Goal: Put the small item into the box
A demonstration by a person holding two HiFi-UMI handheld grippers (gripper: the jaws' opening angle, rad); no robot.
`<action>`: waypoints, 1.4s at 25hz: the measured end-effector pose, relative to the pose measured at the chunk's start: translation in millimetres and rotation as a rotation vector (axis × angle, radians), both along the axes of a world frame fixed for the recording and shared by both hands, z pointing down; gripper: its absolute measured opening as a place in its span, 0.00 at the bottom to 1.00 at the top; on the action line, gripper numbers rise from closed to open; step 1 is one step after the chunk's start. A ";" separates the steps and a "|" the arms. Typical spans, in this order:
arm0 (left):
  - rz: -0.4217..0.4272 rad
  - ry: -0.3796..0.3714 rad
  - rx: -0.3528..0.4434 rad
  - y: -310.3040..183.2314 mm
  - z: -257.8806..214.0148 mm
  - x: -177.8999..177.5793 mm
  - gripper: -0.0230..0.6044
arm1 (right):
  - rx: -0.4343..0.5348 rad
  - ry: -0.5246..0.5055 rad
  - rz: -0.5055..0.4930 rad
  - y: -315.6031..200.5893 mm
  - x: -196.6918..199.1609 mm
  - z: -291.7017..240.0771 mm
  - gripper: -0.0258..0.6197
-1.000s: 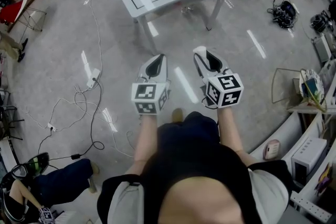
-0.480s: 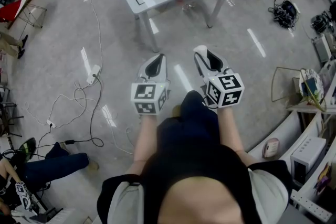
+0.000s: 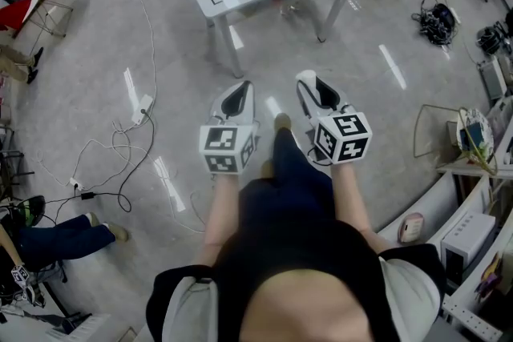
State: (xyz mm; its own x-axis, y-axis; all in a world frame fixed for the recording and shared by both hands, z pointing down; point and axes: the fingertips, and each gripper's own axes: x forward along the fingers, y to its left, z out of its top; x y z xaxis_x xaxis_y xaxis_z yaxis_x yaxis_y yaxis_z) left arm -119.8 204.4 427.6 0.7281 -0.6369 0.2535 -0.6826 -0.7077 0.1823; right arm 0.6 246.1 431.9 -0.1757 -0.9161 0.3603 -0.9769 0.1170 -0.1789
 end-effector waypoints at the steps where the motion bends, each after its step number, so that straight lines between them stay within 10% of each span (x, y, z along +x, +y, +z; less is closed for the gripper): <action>1: 0.000 -0.002 -0.001 -1.2 0.2 1.3 0.05 | 0.000 0.000 0.001 -0.9 2.0 -0.1 0.25; 35: 0.001 -0.008 0.001 -83.3 -2.8 53.4 0.05 | 0.014 0.021 0.006 -82.3 56.9 -11.3 0.25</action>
State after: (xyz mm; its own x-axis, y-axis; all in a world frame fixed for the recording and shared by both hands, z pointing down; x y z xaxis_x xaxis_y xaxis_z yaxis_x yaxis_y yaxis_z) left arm -66.4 121.1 424.8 0.7263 -0.6367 0.2588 -0.6836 -0.7082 0.1762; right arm 57.5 163.7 420.6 -0.1627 -0.9221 0.3512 -0.9811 0.1133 -0.1571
